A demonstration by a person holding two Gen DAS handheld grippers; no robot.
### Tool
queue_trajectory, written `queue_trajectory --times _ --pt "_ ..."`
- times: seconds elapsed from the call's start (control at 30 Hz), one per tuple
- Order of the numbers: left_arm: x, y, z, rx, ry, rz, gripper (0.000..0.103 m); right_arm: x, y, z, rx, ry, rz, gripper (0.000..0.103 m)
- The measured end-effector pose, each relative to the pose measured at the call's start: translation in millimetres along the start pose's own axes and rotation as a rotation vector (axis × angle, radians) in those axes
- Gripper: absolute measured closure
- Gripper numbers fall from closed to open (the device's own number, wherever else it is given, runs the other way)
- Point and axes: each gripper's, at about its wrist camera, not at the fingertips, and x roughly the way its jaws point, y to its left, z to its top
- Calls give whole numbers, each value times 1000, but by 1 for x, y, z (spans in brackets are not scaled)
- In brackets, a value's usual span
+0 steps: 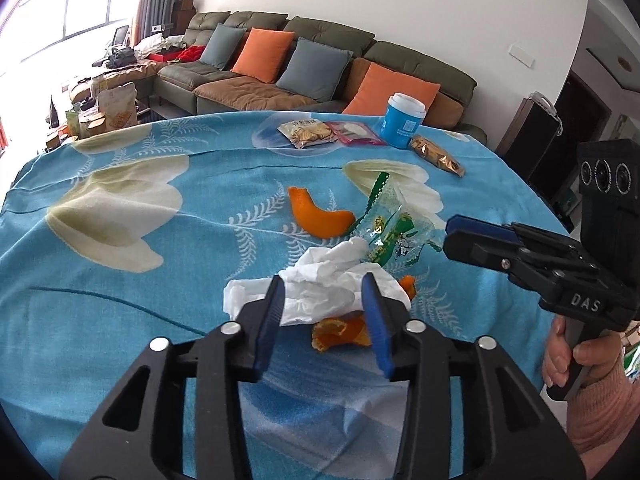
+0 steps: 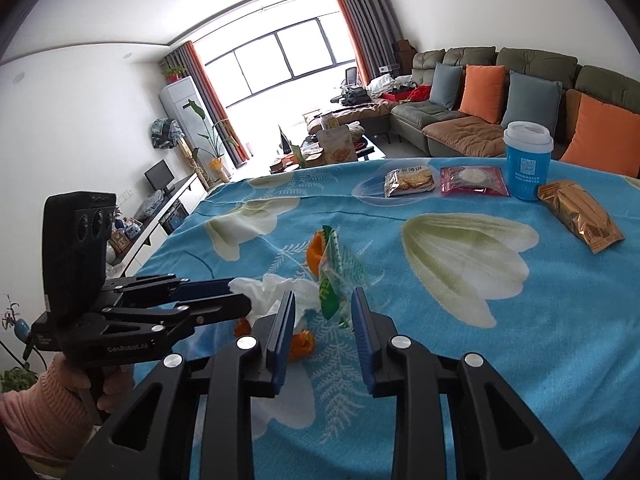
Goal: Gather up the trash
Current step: 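Grasp the white tissue with the left tool while the right tool grasps an orange peel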
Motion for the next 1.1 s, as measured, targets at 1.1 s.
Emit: queue_trajectory --times 1.1 --pt "-84 58 -45 -175 -109 82 92 34 24 -3 34 112 141 94"
